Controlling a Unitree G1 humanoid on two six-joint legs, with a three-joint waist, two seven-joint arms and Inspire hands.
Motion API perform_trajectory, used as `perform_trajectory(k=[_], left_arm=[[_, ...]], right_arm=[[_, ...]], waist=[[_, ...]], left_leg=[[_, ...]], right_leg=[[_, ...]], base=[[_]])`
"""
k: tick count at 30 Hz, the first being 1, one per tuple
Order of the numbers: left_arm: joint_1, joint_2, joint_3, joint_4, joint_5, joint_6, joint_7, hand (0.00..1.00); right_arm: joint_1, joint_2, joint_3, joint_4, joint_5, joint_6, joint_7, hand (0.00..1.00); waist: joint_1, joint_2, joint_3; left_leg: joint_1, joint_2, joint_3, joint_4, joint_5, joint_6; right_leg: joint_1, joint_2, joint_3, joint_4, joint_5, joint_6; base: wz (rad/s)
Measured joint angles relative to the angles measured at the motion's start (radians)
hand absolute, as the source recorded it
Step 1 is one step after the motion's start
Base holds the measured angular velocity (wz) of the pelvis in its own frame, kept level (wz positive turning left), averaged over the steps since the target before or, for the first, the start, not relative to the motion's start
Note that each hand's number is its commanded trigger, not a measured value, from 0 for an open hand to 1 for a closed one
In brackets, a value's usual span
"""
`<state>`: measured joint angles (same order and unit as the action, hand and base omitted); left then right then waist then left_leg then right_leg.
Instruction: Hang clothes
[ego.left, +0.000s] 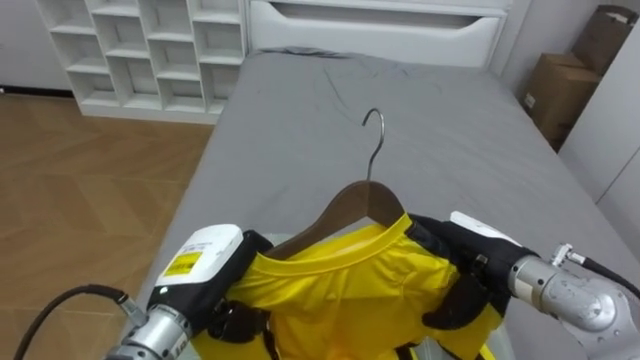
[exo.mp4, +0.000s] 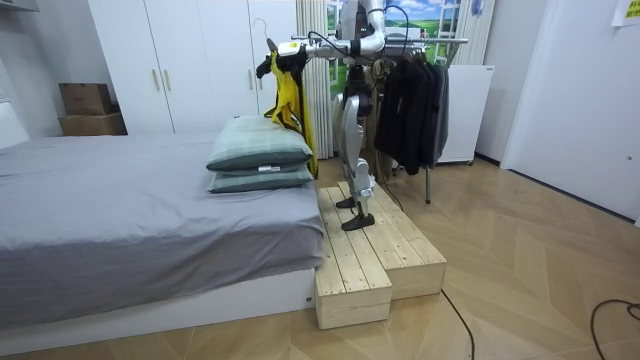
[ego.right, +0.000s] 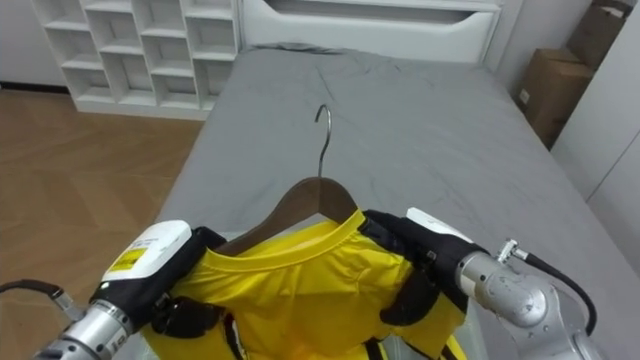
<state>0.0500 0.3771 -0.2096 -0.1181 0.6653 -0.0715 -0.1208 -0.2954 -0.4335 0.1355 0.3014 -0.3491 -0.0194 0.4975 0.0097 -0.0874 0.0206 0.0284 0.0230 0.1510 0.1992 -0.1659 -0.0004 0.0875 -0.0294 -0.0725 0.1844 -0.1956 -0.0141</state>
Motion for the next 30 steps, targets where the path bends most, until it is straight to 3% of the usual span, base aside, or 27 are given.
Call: perform_trajectory(k=[10, 21, 30], left_arm=[[0.000, -0.014, -0.015, 0.001, 0.005, 0.025, 0.000, 1.00], [0.000, -0.028, -0.041, 0.001, 0.009, 0.079, -0.009, 1.00], [0.000, -0.049, -0.044, 0.001, 0.036, 0.099, -0.020, 1.00]], right_arm=[[-0.001, 0.037, 0.000, 0.001, -0.012, 0.001, -0.042, 0.00], [-0.001, 0.086, 0.009, 0.034, -0.011, 0.044, -0.111, 0.00], [-0.001, 0.093, 0.010, 0.047, -0.013, 0.065, -0.127, 0.00]], waist=[[0.010, -0.004, 0.0015], [0.026, 0.000, 0.0007], [0.024, 0.017, -0.0090]], left_leg=[[-0.008, -0.001, -0.014, 0.006, 0.000, 0.000], [-0.009, -0.001, -0.016, 0.006, 0.000, 0.000], [-0.016, -0.001, -0.020, 0.007, 0.000, 0.000]], right_leg=[[0.002, 0.000, -0.014, 0.000, 0.000, 0.000], [0.002, 0.000, -0.025, 0.000, 0.000, 0.000], [0.000, -0.001, -0.045, 0.000, 0.000, 0.000]], base=[[0.03], [0.00], [0.00]])
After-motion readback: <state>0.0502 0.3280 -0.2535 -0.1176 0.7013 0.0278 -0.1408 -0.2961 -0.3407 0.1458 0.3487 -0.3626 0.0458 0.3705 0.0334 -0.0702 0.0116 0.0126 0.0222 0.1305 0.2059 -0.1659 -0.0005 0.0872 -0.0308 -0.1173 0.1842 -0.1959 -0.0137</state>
